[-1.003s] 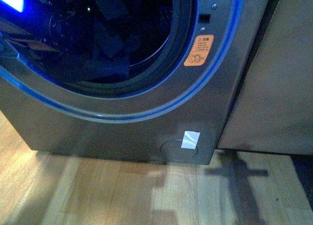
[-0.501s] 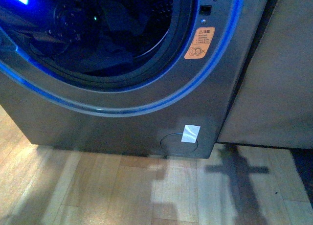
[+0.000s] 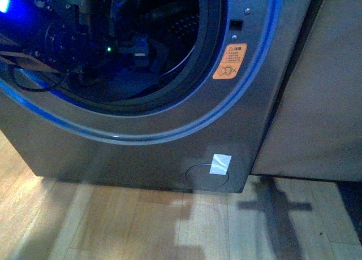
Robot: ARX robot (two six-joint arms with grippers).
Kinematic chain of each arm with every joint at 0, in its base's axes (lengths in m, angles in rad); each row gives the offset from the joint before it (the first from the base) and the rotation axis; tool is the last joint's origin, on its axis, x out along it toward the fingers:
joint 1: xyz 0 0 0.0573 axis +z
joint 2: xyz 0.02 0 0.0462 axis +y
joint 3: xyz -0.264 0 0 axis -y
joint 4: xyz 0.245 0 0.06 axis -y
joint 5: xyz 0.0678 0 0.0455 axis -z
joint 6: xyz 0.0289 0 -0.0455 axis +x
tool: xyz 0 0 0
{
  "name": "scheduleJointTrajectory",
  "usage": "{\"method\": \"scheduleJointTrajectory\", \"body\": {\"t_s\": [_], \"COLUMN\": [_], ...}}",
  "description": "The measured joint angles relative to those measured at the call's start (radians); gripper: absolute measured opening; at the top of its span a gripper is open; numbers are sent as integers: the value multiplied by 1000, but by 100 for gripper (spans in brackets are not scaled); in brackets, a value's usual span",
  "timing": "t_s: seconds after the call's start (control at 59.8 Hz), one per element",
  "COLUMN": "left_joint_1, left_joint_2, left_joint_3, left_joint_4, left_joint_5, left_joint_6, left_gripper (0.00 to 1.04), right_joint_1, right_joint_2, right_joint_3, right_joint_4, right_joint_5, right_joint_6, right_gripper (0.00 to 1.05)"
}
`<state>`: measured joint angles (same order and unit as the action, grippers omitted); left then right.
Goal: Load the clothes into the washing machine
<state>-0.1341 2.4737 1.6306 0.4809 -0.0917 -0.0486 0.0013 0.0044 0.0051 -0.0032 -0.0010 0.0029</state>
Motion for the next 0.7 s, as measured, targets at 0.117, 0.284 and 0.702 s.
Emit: {"method": "scheduleJointTrajectory", "body": {"t_s": [0.117, 0.284, 0.702], "left_joint_1": [2, 6, 15], "left_joint_2": [-83, -204, -602], "left_joint_3": [-116, -271, -637], "left_joint_4": [5, 8, 44], "left_joint_5": [43, 101, 230], "left_joint_6": [23, 30, 13], "left_gripper": [98, 98, 98], "right_joint_1": [0, 0, 0], "right_joint_2": [0, 0, 0], "right_joint_3": [0, 0, 0], "right_joint_4": [0, 0, 0], "right_joint_5": [0, 0, 0], "right_joint_6": [0, 0, 0], "right_gripper": [2, 2, 2]}}
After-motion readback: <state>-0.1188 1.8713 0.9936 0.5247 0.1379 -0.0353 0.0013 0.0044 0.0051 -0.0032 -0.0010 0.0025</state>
